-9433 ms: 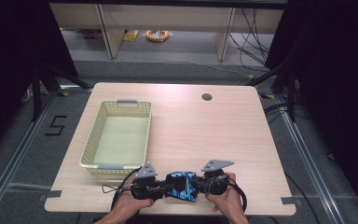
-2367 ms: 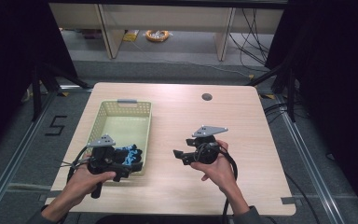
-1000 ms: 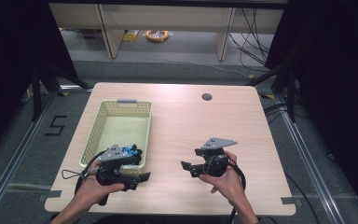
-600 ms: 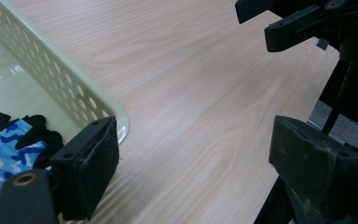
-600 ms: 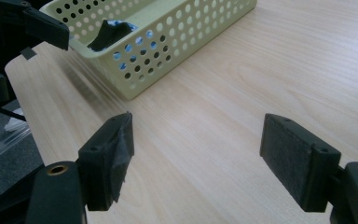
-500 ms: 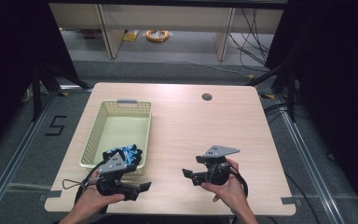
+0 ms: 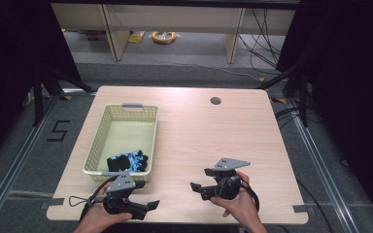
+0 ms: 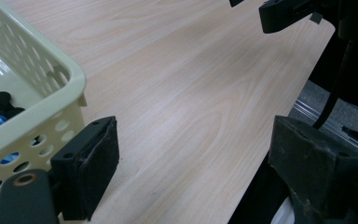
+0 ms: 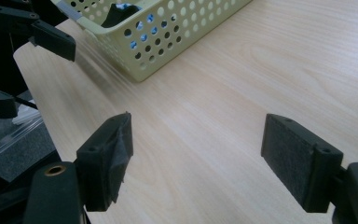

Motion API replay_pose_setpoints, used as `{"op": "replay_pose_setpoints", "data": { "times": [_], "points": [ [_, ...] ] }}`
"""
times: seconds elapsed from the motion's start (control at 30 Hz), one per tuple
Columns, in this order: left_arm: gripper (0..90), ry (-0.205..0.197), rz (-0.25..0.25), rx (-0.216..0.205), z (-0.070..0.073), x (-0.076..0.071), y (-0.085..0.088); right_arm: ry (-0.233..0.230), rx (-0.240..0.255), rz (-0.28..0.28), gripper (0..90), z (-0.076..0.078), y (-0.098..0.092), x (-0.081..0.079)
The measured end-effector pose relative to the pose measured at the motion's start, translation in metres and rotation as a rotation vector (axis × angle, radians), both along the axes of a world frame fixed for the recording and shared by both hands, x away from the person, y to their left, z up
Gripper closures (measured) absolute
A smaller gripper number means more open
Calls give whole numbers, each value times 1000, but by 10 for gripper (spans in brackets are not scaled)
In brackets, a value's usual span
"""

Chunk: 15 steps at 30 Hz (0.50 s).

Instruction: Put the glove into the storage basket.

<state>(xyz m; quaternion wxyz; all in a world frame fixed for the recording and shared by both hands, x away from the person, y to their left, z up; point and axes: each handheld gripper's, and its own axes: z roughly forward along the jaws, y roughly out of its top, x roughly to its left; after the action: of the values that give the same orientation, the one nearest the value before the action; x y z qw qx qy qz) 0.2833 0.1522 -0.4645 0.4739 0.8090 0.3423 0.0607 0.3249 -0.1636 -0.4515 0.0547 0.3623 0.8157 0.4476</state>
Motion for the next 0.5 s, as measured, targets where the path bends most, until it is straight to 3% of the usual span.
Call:
{"op": "replay_pose_setpoints", "data": {
  "times": [0.03, 0.07, 0.13, 0.2, 0.27, 0.3, 0.33, 0.43, 0.47, 0.5],
  "points": [
    [154, -4, -17, 17, -1, 0, 1, 1, -20, -12, 257, 1, -1, -2],
    [155, -25, -24, 27, -2, 0, 1, 1, -9, -7, 254, -1, 0, -3],
    [154, -18, -29, 27, -4, -1, 1, 28, 6, -5, 246, -3, 0, -6],
    [155, -15, -22, 24, -7, -3, 1, 4, -12, -6, 245, -6, -2, -7],
    [155, -23, -35, 62, -8, -3, 3, 11, -3, 12, 242, -10, -2, -7],
    [155, -6, -25, 61, -9, -5, 3, 3, -18, -1, 240, -11, -4, -9],
    [156, -10, -13, 27, -11, -6, 1, 10, -16, 0, 239, -12, -4, -9],
    [155, -20, -25, 51, -13, -8, 3, 16, 1, 14, 233, -15, -5, -12],
    [155, 0, -27, 56, -14, -9, 3, 34, 6, 2, 232, -15, -5, -15],
    [155, -17, -32, 58, -15, -9, 4, 16, 12, 12, 231, -17, -6, -14]
  ]
}}
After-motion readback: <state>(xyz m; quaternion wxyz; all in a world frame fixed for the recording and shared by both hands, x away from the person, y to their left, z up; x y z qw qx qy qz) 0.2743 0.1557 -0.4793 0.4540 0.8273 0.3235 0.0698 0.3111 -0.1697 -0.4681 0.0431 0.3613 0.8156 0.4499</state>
